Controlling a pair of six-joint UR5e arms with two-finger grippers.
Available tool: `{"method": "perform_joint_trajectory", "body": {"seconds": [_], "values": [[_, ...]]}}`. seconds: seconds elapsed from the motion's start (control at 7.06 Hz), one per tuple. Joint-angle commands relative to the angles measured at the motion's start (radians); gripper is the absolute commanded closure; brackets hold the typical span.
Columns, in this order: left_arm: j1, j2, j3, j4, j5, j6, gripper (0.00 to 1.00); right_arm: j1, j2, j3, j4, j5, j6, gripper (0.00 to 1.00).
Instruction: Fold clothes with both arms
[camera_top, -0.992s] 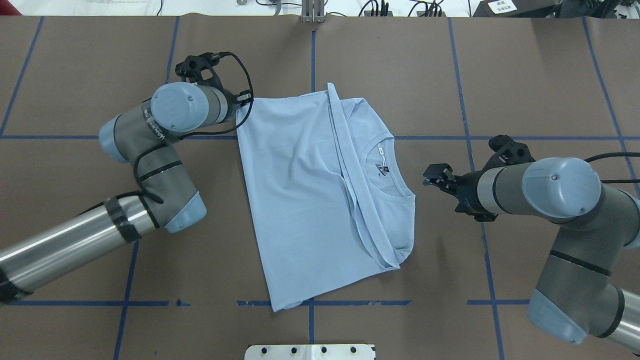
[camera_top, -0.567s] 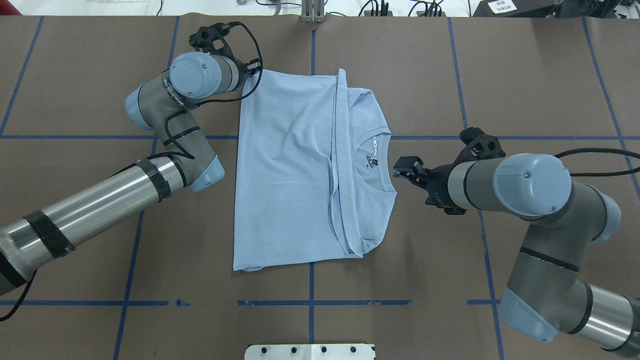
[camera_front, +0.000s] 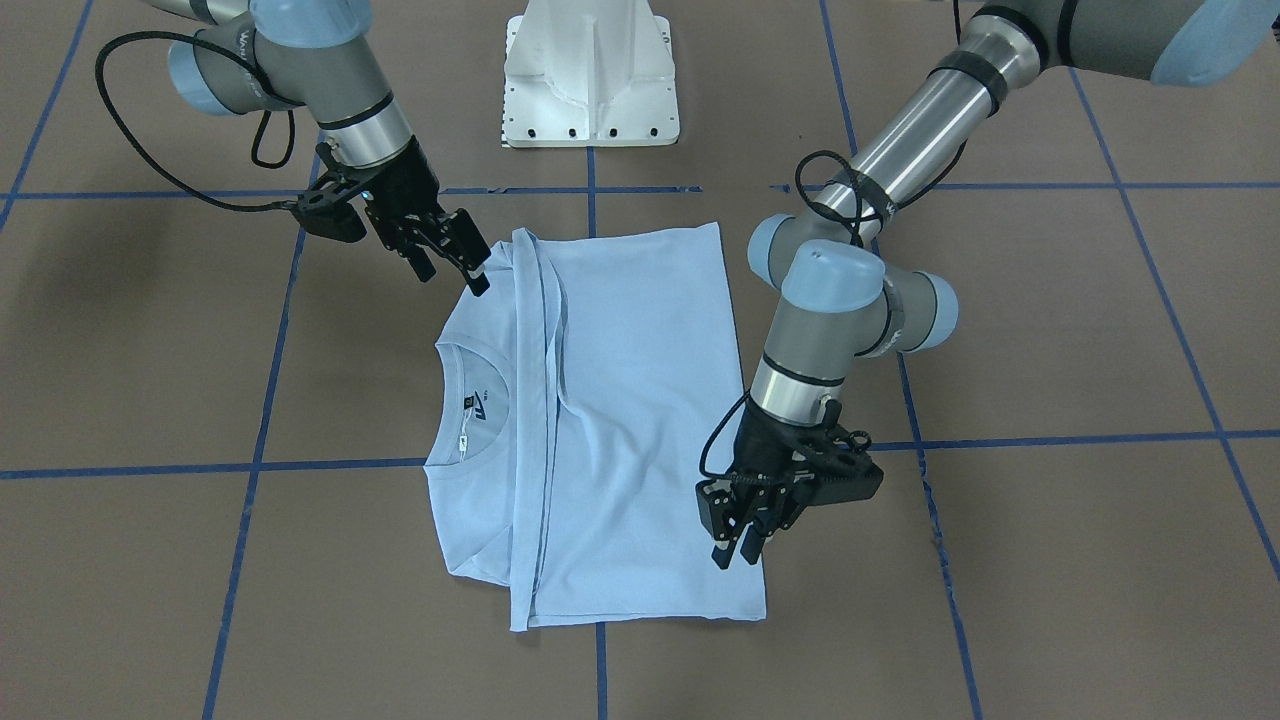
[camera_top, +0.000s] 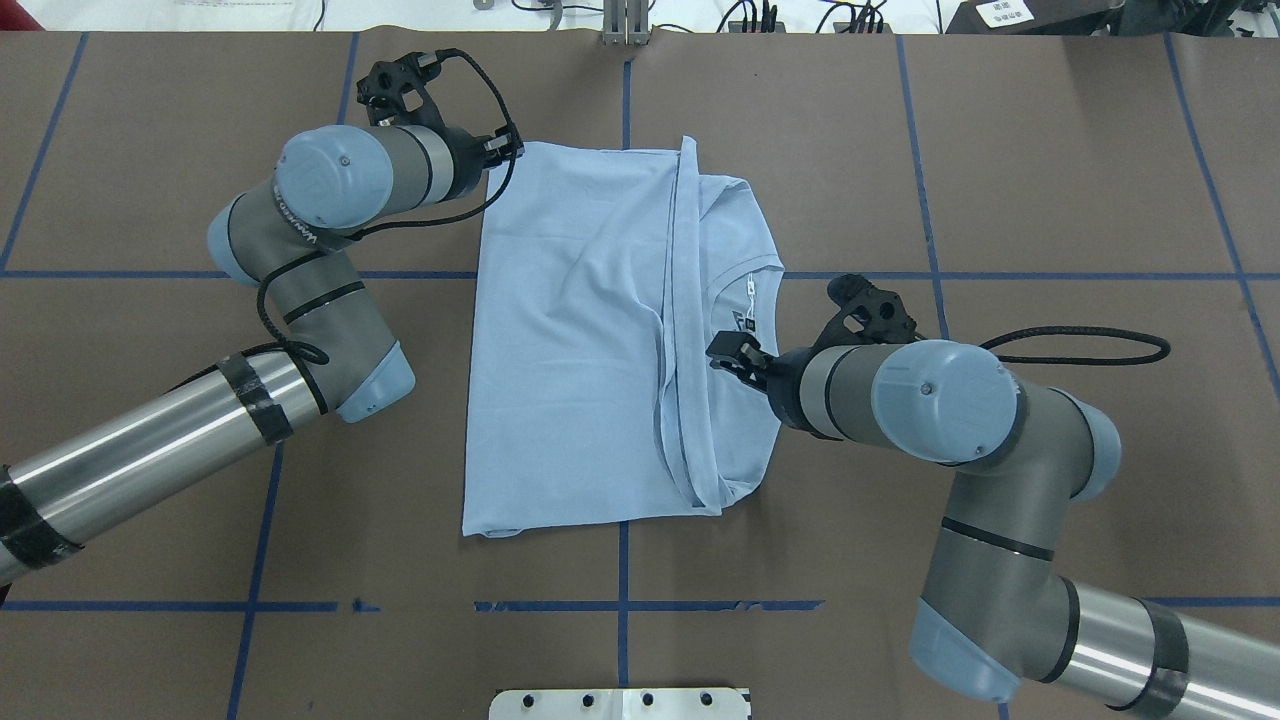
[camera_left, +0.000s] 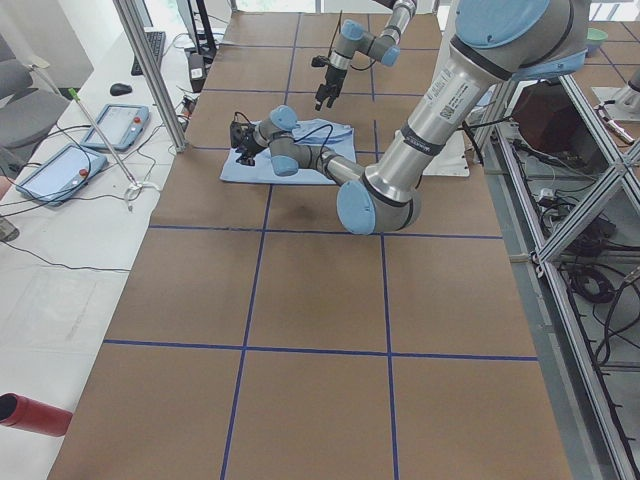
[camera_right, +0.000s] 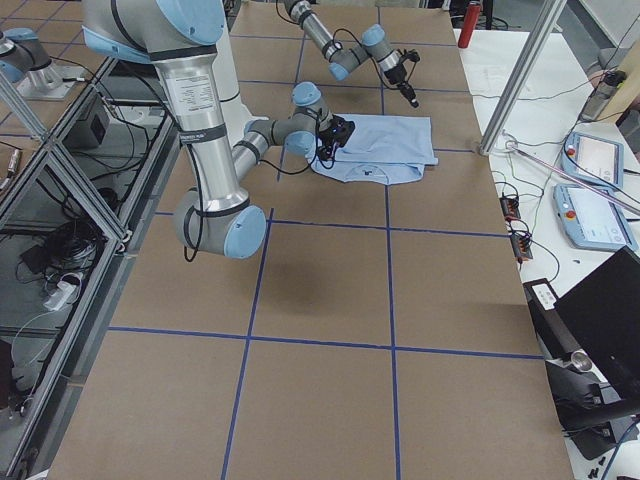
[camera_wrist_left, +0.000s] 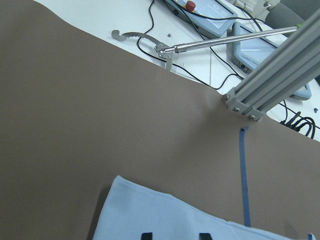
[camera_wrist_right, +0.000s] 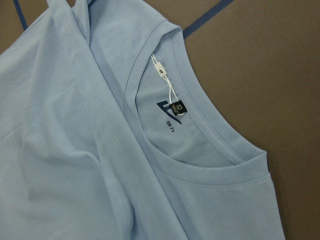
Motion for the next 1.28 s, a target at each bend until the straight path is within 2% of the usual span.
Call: {"method": "perform_joint_trajectory", "body": {"seconds": [0.0, 0.14, 0.43, 0.57, 0.71, 1.13], "values": [[0.015, 0.022, -0.031, 0.001, 0.001, -0.002, 0.57, -0.055, 0.035, -0.047, -0.016, -0.012, -0.1, 0.15], [0.019, 0.022, -0.032, 0.001, 0.001, -0.003, 0.57, -0.083, 0.076, -0.053, -0.089, -0.014, -0.321, 0.17], [0.035, 0.025, -0.031, 0.004, 0.003, -0.005, 0.57, -0.085, 0.217, -0.061, -0.366, -0.017, -0.63, 0.19], [0.039, 0.025, -0.031, 0.005, 0.003, -0.005, 0.57, -0.085, 0.267, -0.062, -0.479, -0.019, -0.745, 0.28], [0.04, 0.025, -0.031, 0.005, 0.003, -0.005, 0.57, -0.094, 0.294, -0.086, -0.512, -0.054, -0.81, 0.33], [0.042, 0.025, -0.043, 0.006, 0.001, -0.005, 0.57, -0.112, 0.317, -0.166, -0.513, -0.065, -0.838, 0.3]]}}
